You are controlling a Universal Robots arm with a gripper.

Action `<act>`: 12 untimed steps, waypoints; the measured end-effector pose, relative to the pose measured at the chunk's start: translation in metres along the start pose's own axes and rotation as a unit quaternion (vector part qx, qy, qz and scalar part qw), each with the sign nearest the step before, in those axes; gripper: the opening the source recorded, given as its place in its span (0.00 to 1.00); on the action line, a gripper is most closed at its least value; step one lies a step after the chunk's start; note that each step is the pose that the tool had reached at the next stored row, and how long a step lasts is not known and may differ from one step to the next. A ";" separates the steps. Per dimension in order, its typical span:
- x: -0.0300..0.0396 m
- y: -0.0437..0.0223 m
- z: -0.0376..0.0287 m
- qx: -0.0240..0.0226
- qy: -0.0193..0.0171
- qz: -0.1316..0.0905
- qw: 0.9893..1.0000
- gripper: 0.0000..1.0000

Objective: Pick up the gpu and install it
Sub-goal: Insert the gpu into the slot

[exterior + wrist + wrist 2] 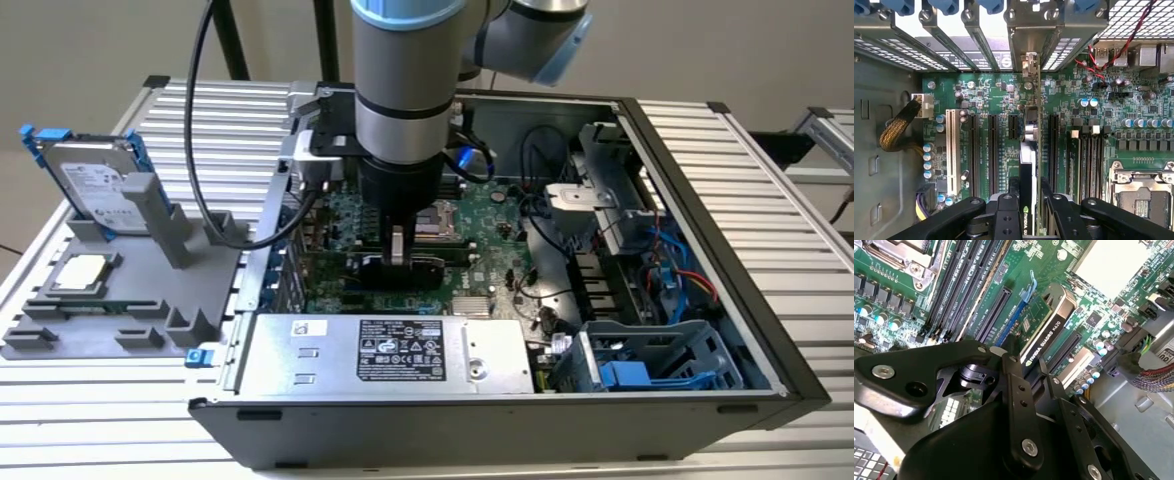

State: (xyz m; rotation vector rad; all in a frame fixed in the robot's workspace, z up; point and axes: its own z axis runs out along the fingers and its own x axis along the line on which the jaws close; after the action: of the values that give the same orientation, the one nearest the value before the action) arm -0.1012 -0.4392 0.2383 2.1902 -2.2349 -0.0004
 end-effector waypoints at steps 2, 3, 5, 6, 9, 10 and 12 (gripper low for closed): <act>0.0000 -0.0001 0.0002 0.000 0.000 0.000 1.000 0.00; 0.0001 -0.0002 0.0003 0.000 0.000 0.000 1.000 0.00; 0.0000 -0.0002 0.0003 0.000 0.000 0.000 1.000 0.00; 0.0000 -0.0002 0.0004 0.000 0.000 0.000 1.000 0.00; -0.0001 -0.0003 0.0017 0.001 -0.001 0.000 1.000 1.00; -0.0002 -0.0004 0.0015 0.001 -0.001 0.000 1.000 1.00; 0.0000 -0.0003 0.0008 0.000 0.000 0.000 1.000 1.00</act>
State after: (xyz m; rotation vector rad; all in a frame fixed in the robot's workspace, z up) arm -0.1009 -0.4393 0.2375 2.1913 -2.2348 -0.0003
